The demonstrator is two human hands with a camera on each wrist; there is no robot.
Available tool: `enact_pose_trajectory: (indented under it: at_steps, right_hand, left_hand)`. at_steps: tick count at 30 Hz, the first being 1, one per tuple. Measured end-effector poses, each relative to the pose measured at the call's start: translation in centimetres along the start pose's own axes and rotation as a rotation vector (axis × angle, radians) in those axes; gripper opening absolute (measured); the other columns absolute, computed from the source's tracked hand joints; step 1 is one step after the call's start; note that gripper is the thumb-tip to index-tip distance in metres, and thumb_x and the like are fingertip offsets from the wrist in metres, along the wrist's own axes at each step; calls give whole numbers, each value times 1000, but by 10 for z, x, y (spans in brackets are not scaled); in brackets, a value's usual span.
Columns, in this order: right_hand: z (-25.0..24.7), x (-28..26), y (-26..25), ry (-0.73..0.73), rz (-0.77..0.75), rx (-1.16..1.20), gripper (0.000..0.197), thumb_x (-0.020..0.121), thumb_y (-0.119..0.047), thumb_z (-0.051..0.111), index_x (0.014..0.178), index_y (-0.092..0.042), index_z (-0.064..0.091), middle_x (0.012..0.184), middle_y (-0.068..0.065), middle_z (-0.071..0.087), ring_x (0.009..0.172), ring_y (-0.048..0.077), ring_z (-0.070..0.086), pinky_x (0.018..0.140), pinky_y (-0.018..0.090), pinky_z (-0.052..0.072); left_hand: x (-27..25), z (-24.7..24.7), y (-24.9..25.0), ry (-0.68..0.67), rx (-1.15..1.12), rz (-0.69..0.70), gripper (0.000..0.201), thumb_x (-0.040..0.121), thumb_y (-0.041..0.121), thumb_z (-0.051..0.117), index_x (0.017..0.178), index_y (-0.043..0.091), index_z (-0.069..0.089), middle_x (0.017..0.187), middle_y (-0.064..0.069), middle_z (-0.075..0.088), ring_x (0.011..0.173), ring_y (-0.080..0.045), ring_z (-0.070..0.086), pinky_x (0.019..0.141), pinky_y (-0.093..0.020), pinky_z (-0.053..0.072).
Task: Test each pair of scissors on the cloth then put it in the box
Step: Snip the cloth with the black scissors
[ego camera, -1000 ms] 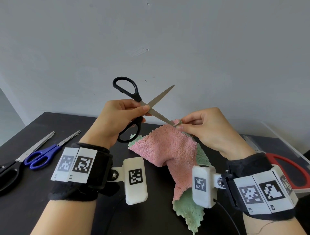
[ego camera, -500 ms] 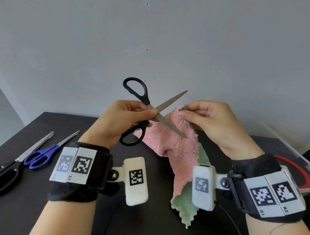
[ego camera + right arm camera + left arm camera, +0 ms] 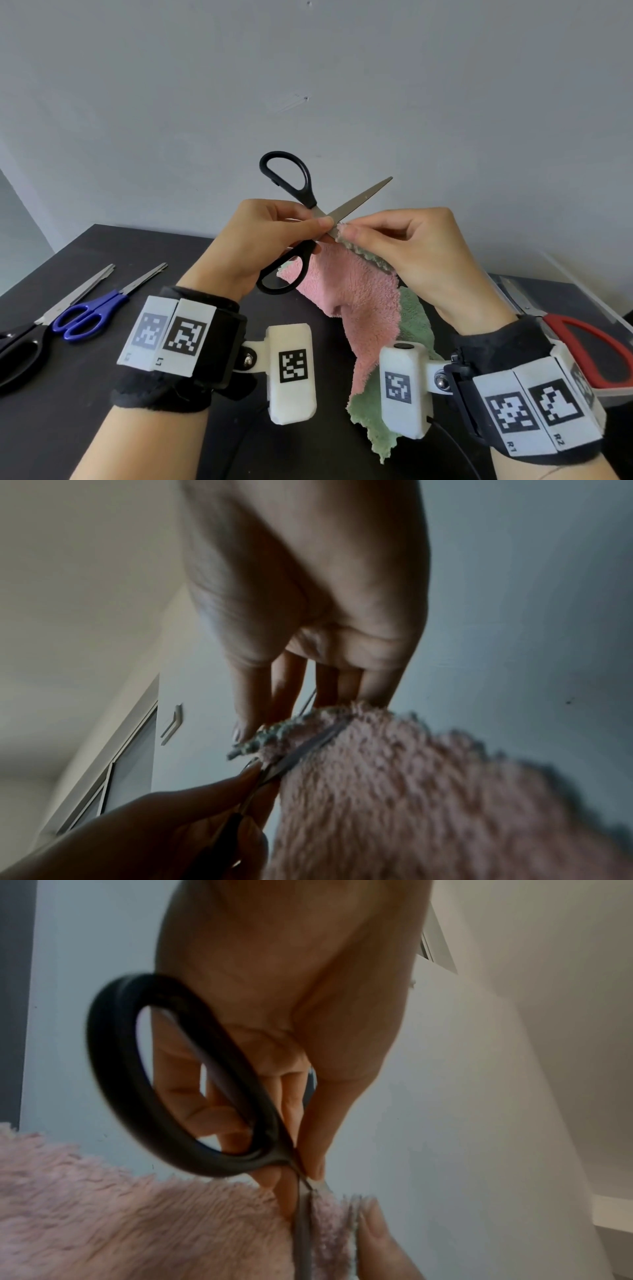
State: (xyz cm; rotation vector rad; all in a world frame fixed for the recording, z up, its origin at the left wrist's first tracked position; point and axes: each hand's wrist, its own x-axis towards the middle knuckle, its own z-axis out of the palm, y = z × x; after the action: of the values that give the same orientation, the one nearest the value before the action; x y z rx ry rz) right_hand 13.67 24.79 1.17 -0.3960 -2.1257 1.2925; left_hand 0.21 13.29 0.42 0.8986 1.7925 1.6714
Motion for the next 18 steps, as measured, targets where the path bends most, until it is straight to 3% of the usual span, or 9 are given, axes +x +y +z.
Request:
enact_pose_trajectory:
  at_steps: [7,11,16,18]
  right_hand:
    - [4,1,5,75,-20,-103,16,70,-14,82,84,-20,77,75,-9,74,72,2,70,70,14,53]
    - [7,1,6,117,-54,-155,11,71,-20,81,81,-21,77,72,-10,73,69,2,69,65,16,53]
    - [6,1,5,147,-45,-135,6,72,-20,80,75,-19,75,69,-5,73,65,4,68,62,17,53]
    - [5,2,6,156,9,-98,11,69,-19,82,72,-18,71,67,-3,71,61,4,67,58,14,51]
  left_hand:
    - [1,5,0,68,-23,-24,15,79,18,75,78,3,73,77,-13,73,63,-11,63,60,-15,51]
    - [2,7,0,75,-30,-21,16,79,16,74,76,1,72,82,-17,73,71,-19,66,72,-25,54]
    - [-1,9,2,25,-50,27,11,81,14,72,72,7,72,75,-7,74,68,-11,69,62,-14,51]
    - [-1,8,1,21,-46,48,12,80,16,73,77,4,73,79,-8,74,72,-13,70,65,-15,51]
